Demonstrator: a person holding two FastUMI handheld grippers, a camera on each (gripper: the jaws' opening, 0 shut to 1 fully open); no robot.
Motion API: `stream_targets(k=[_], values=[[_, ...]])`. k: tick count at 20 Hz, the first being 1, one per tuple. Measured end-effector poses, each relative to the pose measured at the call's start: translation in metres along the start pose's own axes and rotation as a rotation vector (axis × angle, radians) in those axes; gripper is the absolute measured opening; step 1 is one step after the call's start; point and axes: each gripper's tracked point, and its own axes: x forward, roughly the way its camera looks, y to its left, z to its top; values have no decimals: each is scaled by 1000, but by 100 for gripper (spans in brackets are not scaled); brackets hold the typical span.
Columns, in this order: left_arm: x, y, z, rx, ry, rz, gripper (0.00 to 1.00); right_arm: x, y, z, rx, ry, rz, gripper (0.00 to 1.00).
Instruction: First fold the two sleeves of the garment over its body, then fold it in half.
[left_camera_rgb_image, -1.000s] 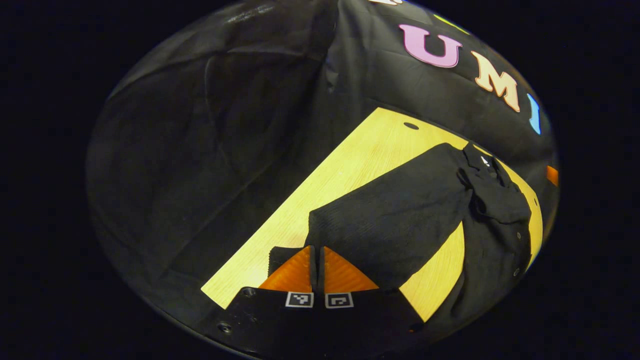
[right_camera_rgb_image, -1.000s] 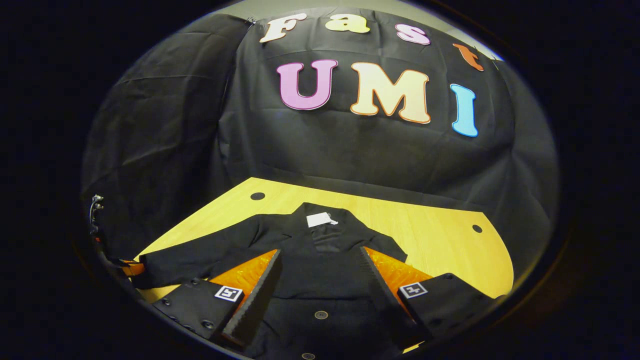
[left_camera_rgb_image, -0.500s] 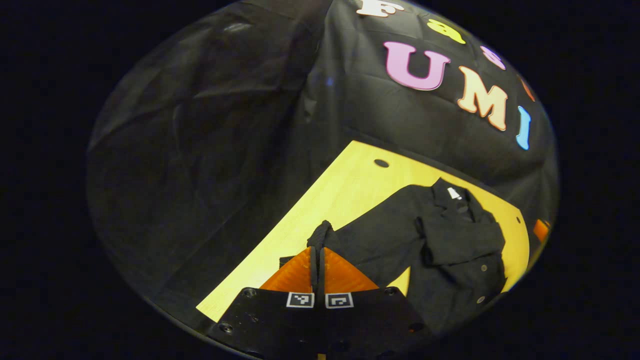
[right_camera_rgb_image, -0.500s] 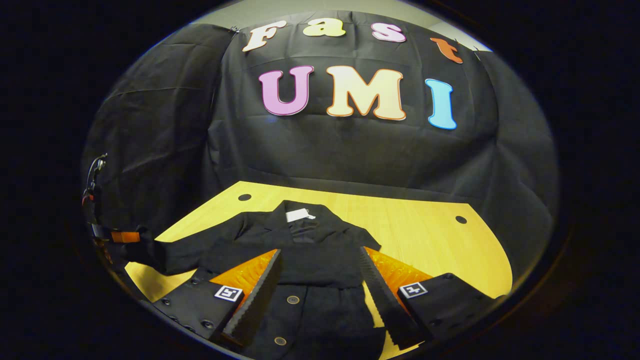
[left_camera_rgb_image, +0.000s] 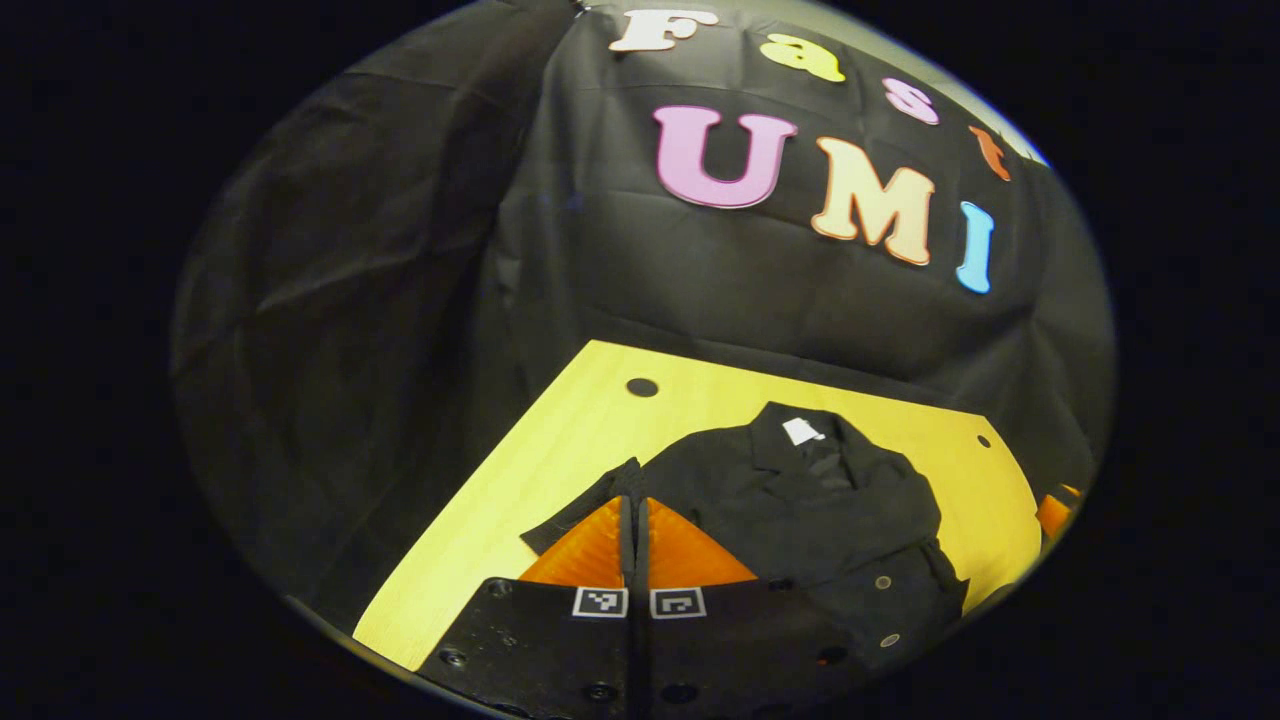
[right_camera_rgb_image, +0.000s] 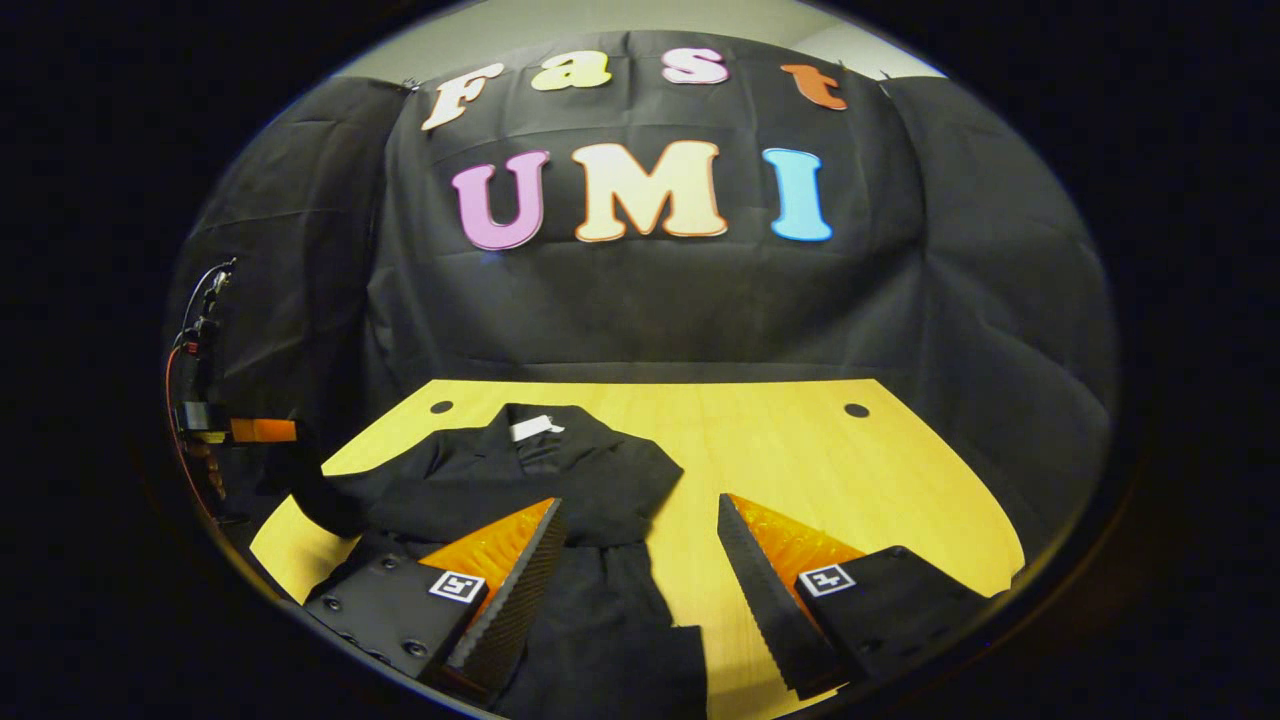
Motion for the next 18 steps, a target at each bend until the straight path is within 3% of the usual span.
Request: stream_targets(k=[13,18], values=[[43,-180,10,177,12,-273,0,-57,-87,-42,153,11,-138,98],[57,-232,-3,223,40,-330,0,-76,-116,-56,193,21,-197,98]])
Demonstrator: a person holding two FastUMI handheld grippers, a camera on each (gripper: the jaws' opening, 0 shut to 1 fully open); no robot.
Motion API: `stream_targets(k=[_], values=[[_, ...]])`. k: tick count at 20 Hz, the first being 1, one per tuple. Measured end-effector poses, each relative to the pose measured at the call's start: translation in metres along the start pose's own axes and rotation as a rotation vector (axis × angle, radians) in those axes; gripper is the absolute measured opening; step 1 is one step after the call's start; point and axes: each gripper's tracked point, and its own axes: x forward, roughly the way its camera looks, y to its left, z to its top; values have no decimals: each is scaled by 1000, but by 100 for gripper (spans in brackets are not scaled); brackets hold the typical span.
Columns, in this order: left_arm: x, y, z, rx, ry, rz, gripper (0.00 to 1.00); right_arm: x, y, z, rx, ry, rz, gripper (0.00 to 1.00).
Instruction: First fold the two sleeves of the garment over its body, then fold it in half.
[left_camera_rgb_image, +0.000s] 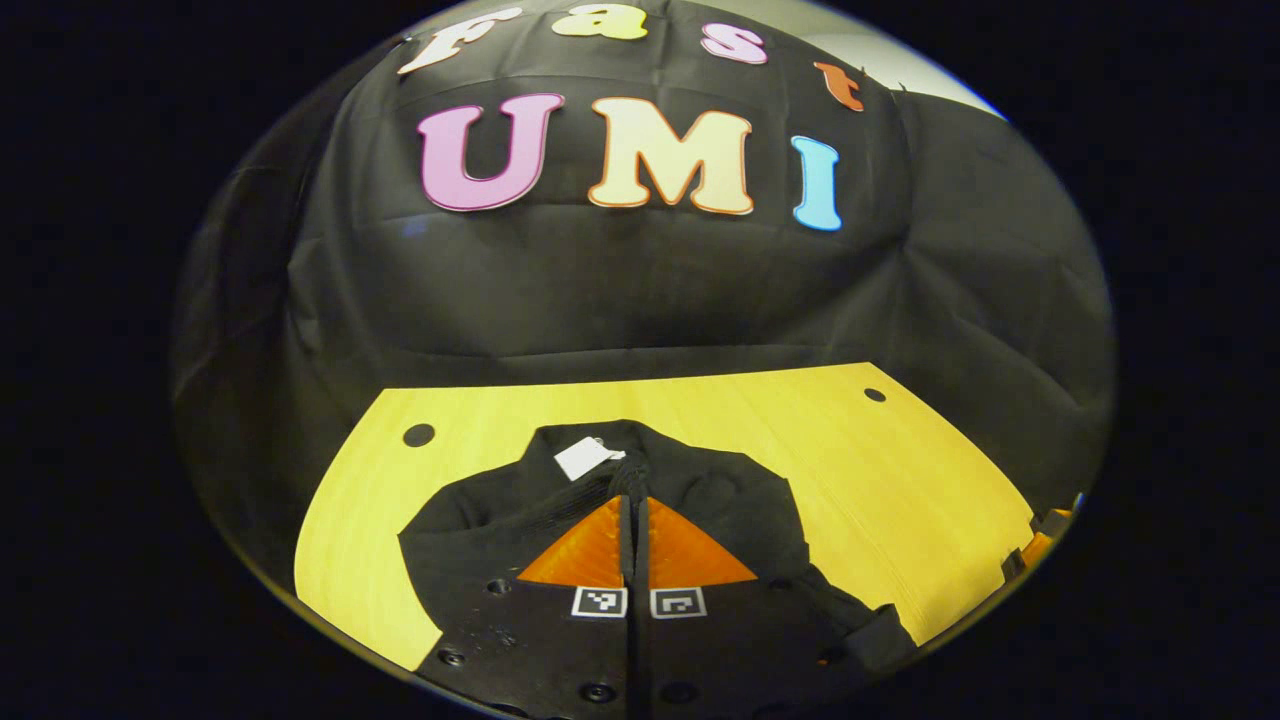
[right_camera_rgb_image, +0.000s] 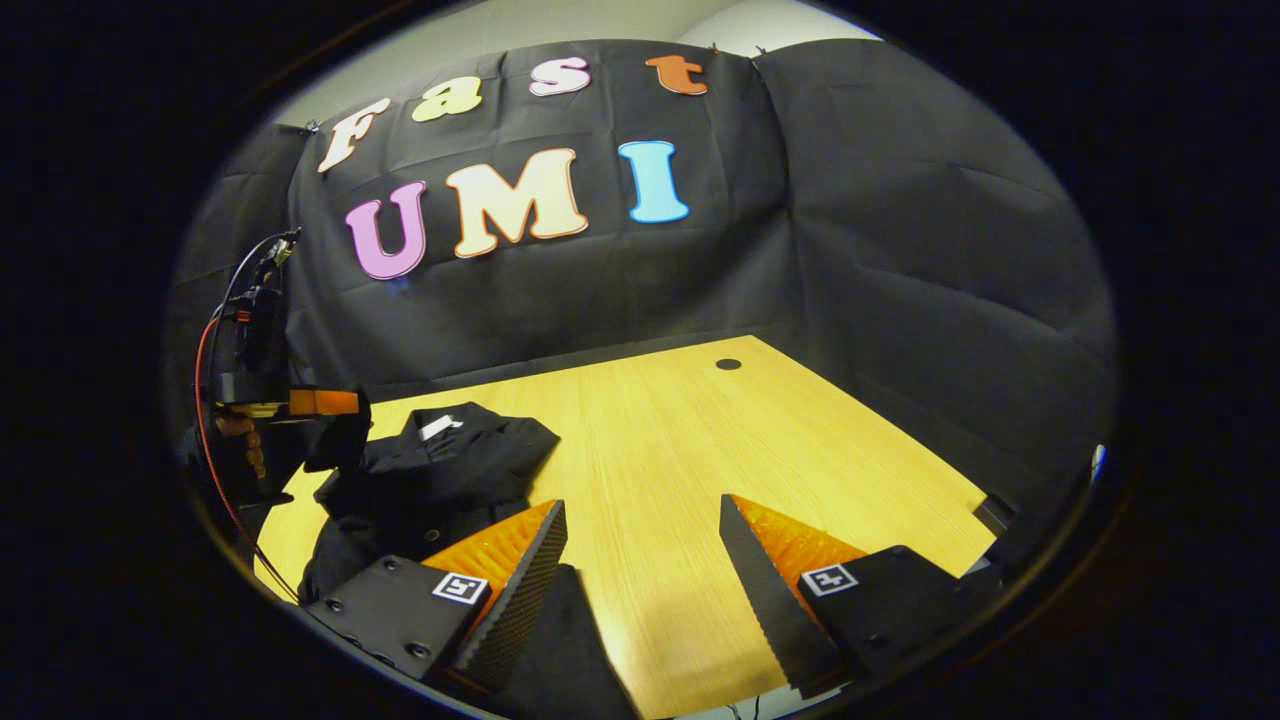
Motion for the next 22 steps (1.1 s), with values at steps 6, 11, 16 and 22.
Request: stream_targets(k=[6,11,16,22], values=[[30,-44,-9,58,44,-54,0,-10,-24,-7,33,18,-52,98],[43,-65,-7,55,28,-62,0,-10,-26,-8,35,20,-38,98],[13,-48,28,-5,-104,30,95,0,-10,0,-24,11,71,95],[-73,6,24,-59,-206,208,94,12,10,2,-152,29,237,98]])
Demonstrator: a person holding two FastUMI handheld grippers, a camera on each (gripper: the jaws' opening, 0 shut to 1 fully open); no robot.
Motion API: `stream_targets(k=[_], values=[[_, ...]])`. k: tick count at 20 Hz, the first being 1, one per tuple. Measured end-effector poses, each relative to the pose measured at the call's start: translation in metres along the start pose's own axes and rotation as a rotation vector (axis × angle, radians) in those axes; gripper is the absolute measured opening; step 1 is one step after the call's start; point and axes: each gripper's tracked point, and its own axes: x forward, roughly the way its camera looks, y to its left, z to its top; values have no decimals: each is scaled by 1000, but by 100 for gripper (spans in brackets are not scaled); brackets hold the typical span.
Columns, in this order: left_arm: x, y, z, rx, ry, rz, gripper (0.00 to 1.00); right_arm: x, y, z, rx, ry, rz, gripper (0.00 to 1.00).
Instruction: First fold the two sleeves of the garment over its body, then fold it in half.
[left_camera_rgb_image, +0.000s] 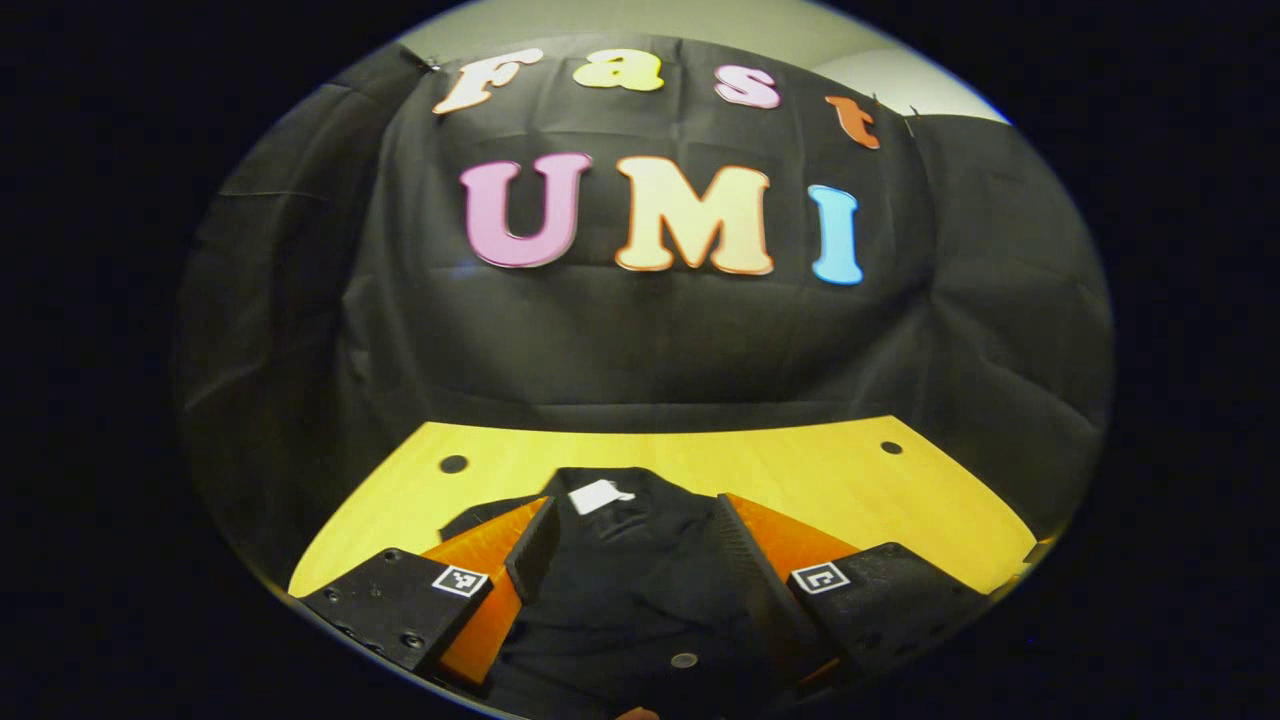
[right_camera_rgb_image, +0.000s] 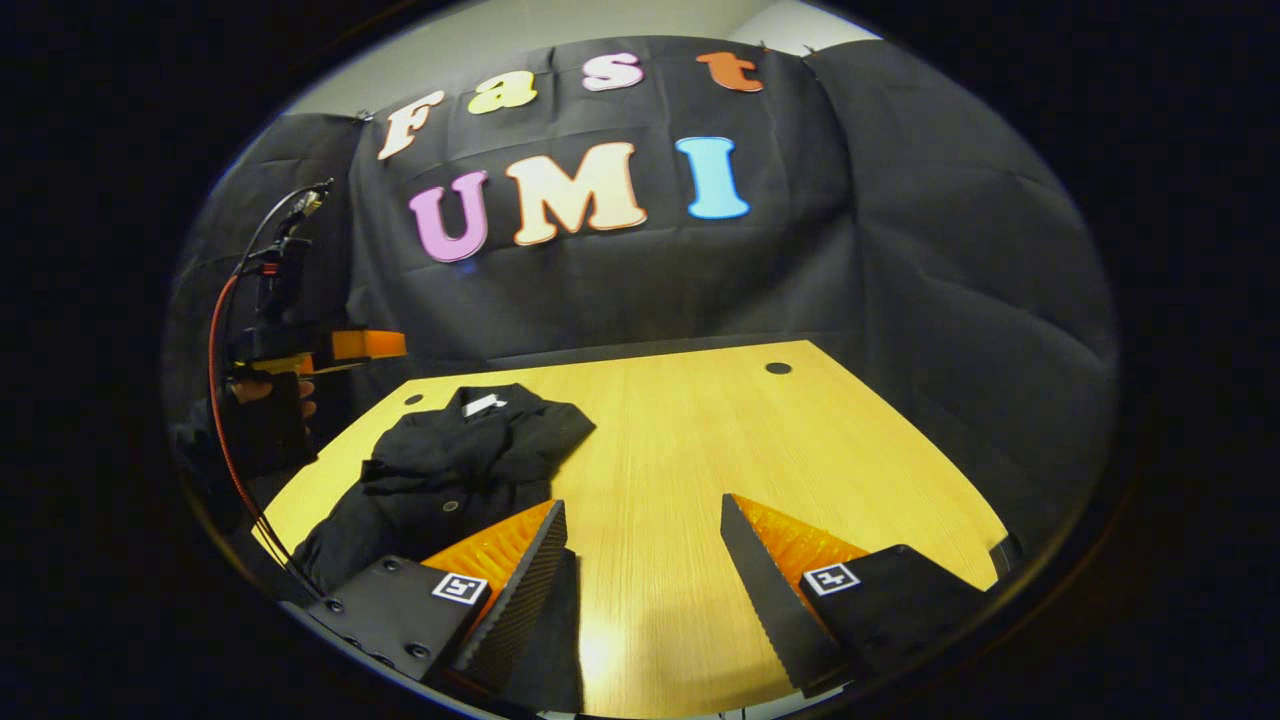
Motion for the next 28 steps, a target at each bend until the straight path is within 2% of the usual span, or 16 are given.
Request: stream_targets(k=[4,6,7,8,11,13,15,19,20,21,22,23,25,26,27,28], values=[[-44,51,-6,21,-29,60,94,5,25,4,-21,-6,34,98],[-61,72,-21,30,13,82,93,6,42,-3,-22,17,46,98],[-71,80,-28,29,25,84,93,4,51,-8,-24,27,56,94],[-81,89,-36,31,38,91,93,3,60,-14,-34,38,67,99],[-108,111,-68,28,97,110,93,-4,79,-36,-82,78,72,99],[-123,121,-91,11,136,111,93,-10,87,-51,-90,99,65,94],[-138,132,-118,-1,188,120,93,-13,92,-67,-96,131,54,99],[-161,149,-172,-22,291,132,94,-18,90,-103,-109,208,13,98],[-168,151,-185,-35,318,126,93,-19,91,-111,-109,225,5,94],[-173,152,-198,-43,349,123,94,-22,91,-122,-110,244,-5,98],[-180,156,-210,-48,382,121,93,-24,91,-131,-111,263,-14,94],[-185,157,-222,-49,410,120,94,-23,92,-139,-111,282,-22,94],[-194,161,-238,-50,438,115,94,-27,93,-156,-109,310,-36,94],[-196,162,-243,-48,443,111,94,-27,93,-161,-113,318,-46,99],[-196,163,-250,-49,453,105,94,-26,92,-164,-120,326,-58,94],[-197,163,-256,-55,459,95,94,-25,91,-168,-123,333,-69,98]])
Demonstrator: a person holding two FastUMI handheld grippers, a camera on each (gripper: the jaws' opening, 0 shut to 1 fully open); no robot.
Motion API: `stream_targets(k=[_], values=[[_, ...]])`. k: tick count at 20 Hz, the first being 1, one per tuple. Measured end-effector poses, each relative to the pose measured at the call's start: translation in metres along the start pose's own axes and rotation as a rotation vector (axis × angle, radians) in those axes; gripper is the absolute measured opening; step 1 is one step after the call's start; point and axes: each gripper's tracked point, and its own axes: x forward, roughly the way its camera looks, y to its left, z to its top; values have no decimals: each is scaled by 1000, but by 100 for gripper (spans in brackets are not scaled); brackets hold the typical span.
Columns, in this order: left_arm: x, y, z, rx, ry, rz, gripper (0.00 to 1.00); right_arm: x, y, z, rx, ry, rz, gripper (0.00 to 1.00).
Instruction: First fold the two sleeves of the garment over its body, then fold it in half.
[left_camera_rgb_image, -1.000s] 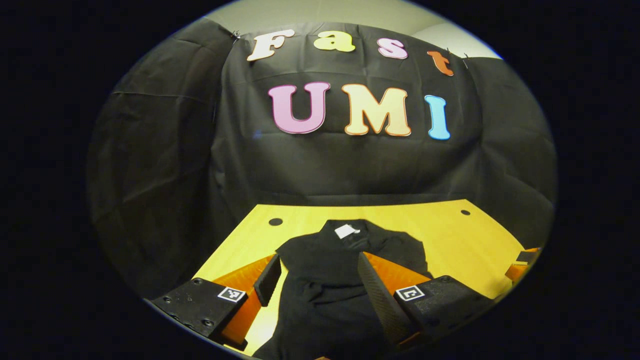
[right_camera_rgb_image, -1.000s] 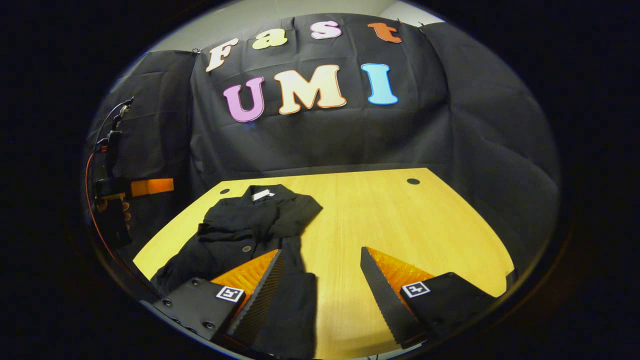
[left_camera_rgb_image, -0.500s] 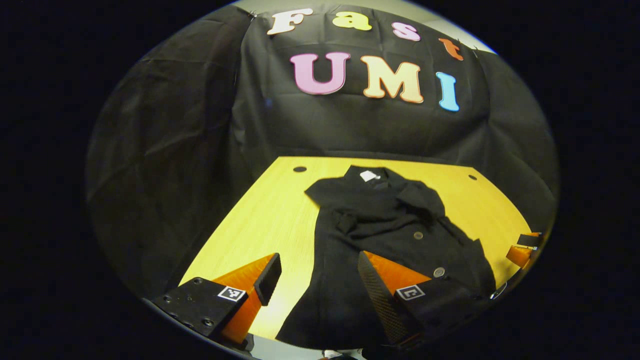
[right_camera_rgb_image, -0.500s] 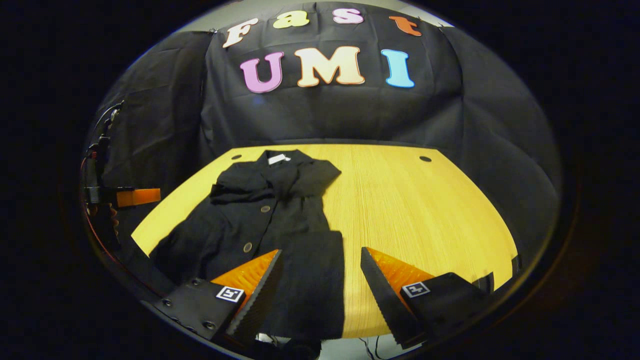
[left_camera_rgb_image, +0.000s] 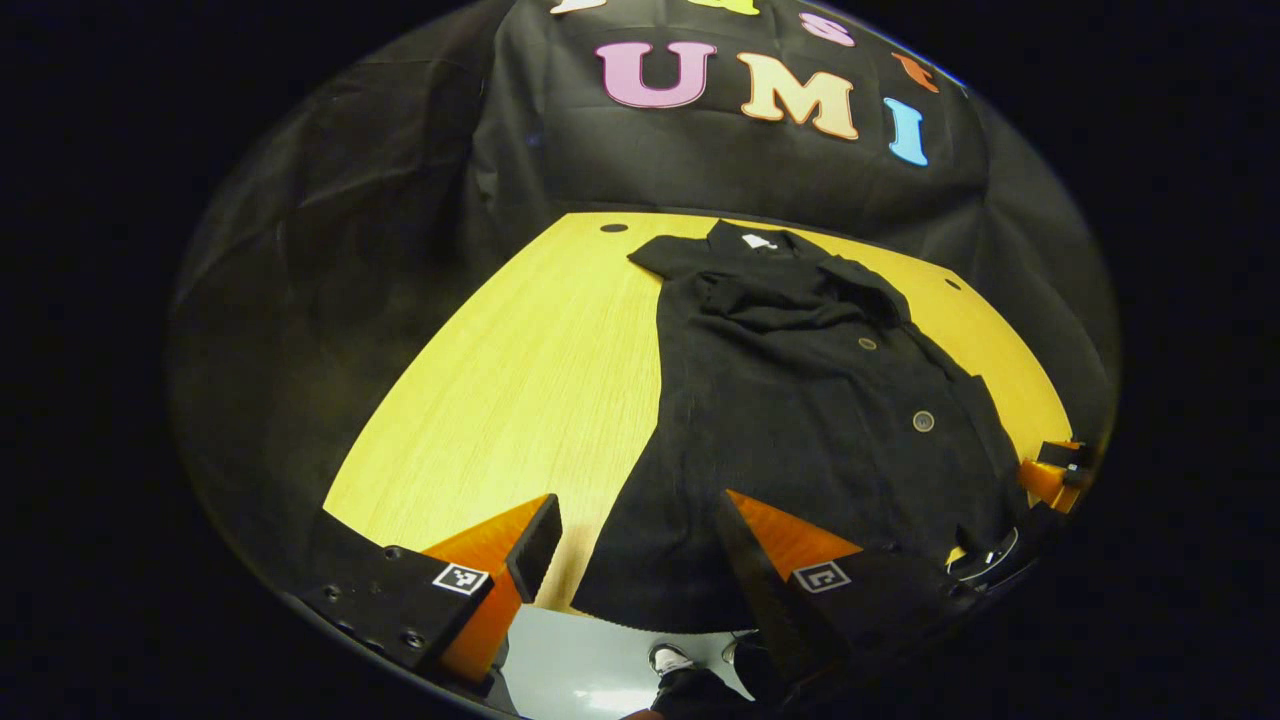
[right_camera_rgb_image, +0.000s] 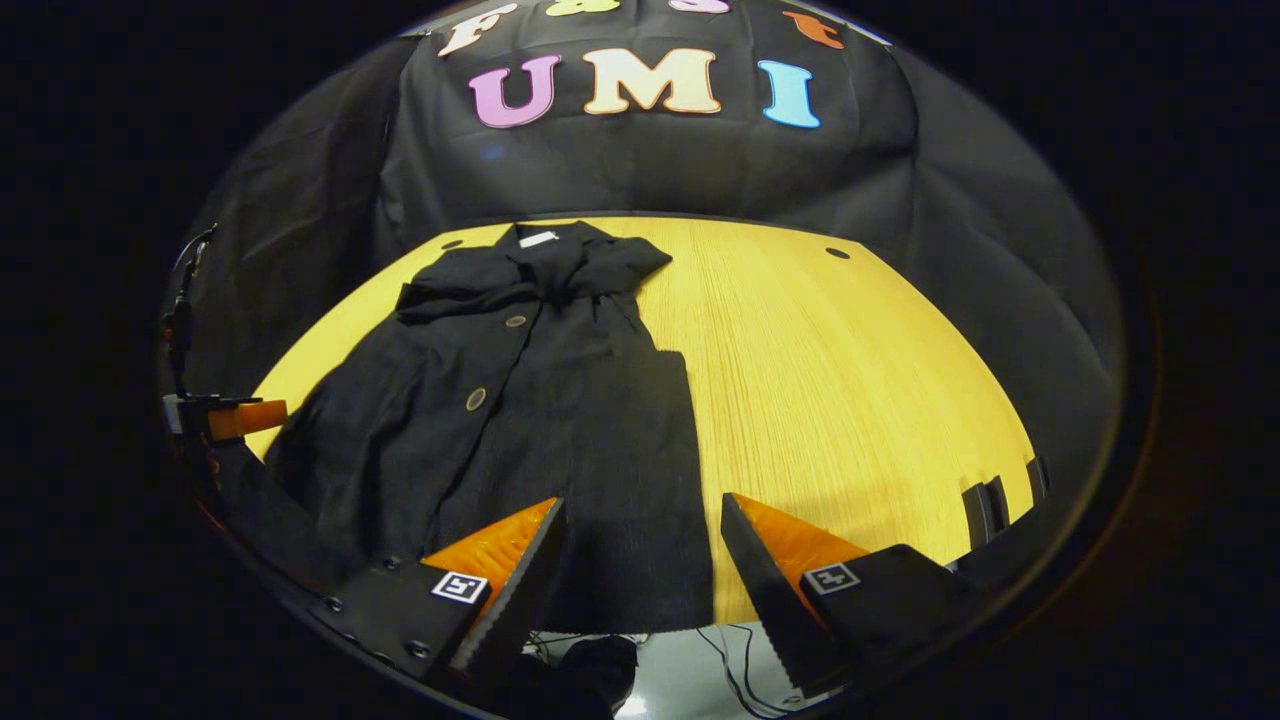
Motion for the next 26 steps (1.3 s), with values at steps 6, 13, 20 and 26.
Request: stream_targets(k=[6,13,20,26], values=[[11,3,-28,21,34,-28,95,13,7,-33,2,91,-24,95],[16,-9,-26,70,-15,-55,83,15,16,-34,2,96,60,77],[14,-29,-30,60,45,-84,0,20,24,-33,-18,97,158,6],[11,-31,-31,-85,147,-71,0,13,24,-19,-16,81,262,6]])
